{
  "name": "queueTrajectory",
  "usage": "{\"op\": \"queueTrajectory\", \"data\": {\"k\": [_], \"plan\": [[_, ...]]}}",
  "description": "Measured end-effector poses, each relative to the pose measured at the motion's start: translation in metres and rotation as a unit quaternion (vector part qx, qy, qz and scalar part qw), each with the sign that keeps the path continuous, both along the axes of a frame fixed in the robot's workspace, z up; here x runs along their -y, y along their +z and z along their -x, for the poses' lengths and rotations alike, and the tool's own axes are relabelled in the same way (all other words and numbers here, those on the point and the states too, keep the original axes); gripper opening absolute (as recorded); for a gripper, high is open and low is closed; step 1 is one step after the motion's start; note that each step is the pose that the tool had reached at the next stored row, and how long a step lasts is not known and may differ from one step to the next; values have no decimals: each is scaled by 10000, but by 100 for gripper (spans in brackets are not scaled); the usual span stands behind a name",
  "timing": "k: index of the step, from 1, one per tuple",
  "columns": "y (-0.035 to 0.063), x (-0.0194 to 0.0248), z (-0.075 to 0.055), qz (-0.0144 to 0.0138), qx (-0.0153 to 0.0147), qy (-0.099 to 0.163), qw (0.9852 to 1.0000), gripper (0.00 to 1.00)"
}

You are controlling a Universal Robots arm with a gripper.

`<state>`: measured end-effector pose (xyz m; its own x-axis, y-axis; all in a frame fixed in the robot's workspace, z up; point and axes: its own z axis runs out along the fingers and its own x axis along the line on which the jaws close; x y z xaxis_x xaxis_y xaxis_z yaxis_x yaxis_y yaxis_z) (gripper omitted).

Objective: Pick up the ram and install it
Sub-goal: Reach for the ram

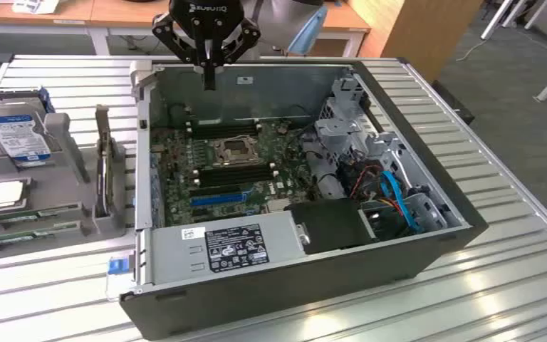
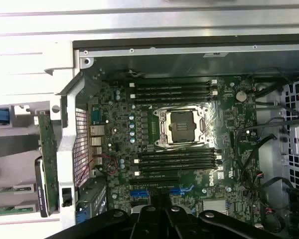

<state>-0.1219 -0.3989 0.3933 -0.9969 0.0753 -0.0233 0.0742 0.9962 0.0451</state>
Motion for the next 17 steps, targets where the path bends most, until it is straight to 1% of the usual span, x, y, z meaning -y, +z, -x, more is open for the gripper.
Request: {"op": "queueTrajectory", "data": {"k": [9, 17], "plan": [[0, -1, 3, 0, 0, 0, 10000, 10], [0, 0, 69, 0, 0, 0, 10000, 10]]}}
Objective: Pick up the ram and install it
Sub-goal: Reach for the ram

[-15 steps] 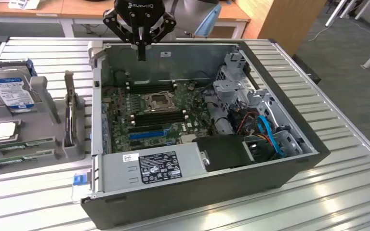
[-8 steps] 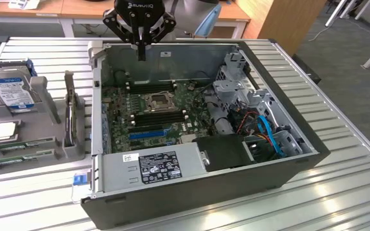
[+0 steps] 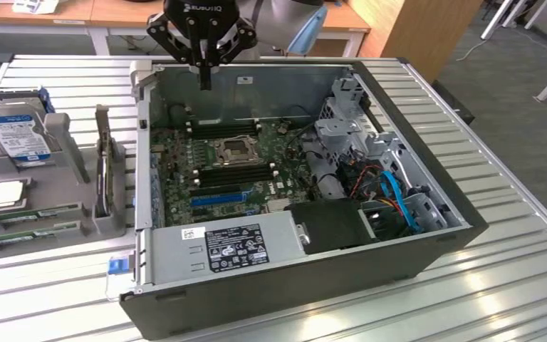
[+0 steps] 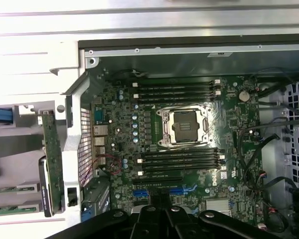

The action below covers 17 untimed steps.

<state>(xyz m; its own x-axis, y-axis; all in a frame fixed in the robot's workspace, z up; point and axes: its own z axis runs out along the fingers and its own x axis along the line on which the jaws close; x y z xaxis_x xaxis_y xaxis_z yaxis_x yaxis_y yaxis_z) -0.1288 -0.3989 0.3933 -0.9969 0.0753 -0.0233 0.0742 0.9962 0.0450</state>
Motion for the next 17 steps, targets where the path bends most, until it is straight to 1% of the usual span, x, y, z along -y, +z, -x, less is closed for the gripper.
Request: {"op": "queueTrajectory", "data": {"k": [7, 17], "plan": [[0, 0, 97, 0, 0, 1, 10000, 10], [0, 0, 278, 0, 0, 0, 10000, 10]]}}
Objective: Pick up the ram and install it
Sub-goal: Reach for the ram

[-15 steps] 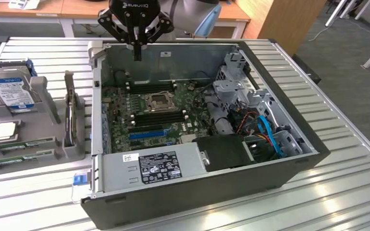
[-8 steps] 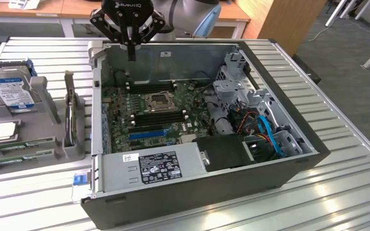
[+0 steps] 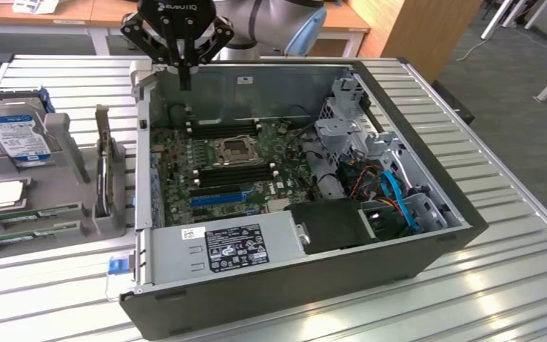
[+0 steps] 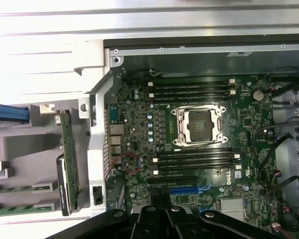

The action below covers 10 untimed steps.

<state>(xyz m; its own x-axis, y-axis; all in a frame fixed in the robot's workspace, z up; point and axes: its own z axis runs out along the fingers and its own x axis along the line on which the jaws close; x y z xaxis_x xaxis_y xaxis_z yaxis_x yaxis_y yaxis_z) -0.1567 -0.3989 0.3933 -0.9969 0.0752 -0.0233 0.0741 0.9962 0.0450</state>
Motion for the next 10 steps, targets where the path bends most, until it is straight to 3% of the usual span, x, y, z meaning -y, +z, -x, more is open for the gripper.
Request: {"op": "queueTrajectory", "data": {"k": [10], "plan": [[0, 0, 231, 0, 0, -1, 10000, 10]]}}
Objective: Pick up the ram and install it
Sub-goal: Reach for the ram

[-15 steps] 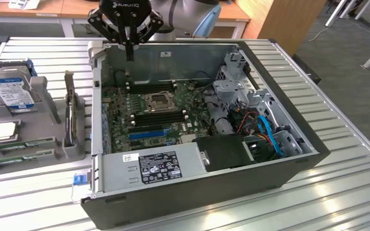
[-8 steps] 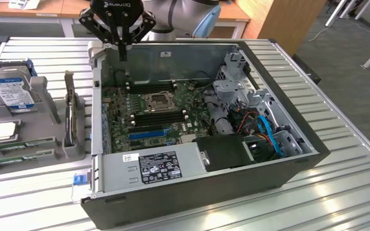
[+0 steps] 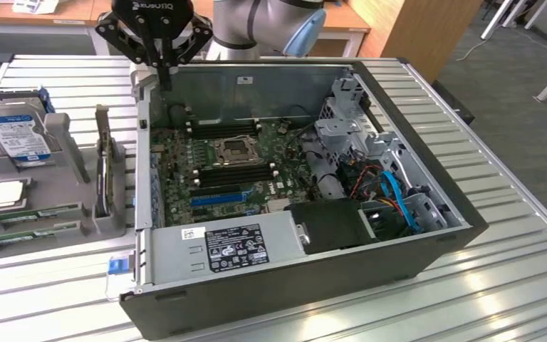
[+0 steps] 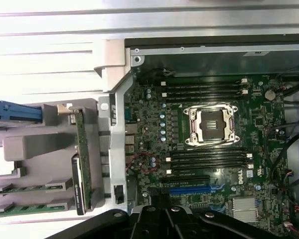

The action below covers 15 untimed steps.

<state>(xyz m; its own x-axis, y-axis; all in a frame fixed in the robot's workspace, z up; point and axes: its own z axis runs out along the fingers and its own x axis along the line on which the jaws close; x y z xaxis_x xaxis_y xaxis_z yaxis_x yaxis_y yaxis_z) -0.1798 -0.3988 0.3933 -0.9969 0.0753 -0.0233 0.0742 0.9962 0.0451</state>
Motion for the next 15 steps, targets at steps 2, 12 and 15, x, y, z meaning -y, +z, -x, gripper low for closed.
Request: {"op": "queueTrajectory", "data": {"k": [2, 12, 15], "plan": [[0, 0, 51, 0, 0, 0, 10000, 10], [0, 0, 304, 0, 0, 0, 10000, 10], [0, 0, 378, 0, 0, 0, 10000, 10]]}}
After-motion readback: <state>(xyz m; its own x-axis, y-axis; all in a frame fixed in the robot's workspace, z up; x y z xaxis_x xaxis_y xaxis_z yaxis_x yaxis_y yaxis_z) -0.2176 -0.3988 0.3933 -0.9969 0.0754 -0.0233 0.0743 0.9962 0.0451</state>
